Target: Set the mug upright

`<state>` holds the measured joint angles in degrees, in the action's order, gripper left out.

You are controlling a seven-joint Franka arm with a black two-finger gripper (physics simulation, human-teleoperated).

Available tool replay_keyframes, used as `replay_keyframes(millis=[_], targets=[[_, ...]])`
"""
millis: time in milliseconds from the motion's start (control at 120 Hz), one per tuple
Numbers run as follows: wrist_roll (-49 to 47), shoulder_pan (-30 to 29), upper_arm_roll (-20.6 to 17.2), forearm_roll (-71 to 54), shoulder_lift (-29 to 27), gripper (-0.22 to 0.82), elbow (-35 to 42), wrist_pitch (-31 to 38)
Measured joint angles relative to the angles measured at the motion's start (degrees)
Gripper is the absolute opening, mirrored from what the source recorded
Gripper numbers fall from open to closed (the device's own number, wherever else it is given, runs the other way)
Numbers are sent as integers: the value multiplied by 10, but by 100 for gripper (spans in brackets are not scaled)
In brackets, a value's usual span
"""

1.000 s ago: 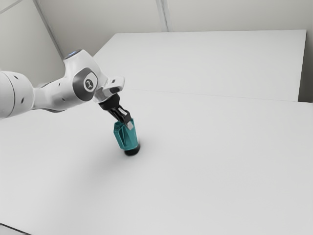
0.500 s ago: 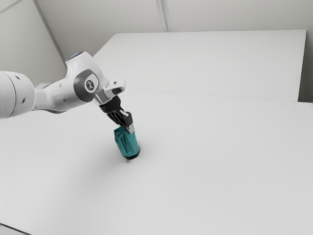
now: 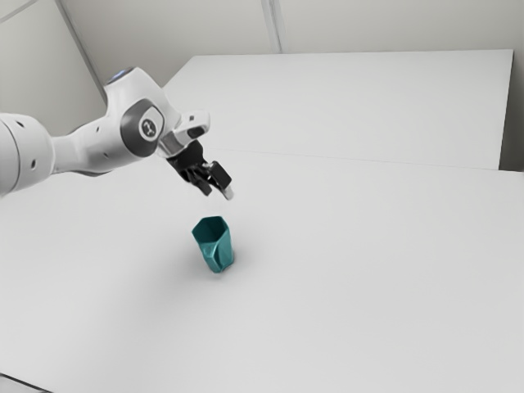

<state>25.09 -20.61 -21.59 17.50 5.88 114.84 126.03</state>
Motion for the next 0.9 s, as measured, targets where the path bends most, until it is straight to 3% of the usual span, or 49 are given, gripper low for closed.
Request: replay_keyframes(millis=[100,217,392,483,900], targets=[[-3,5,6,0,0,55,-5,3],[-6,91,109,-12,1,58,-24,-3],[-25,116,144,-83,-1,59,-125,-75],[-34,146,189,-101,-7,60,-154,-113],[-46,151,202,-137,-5,60,-225,-210]])
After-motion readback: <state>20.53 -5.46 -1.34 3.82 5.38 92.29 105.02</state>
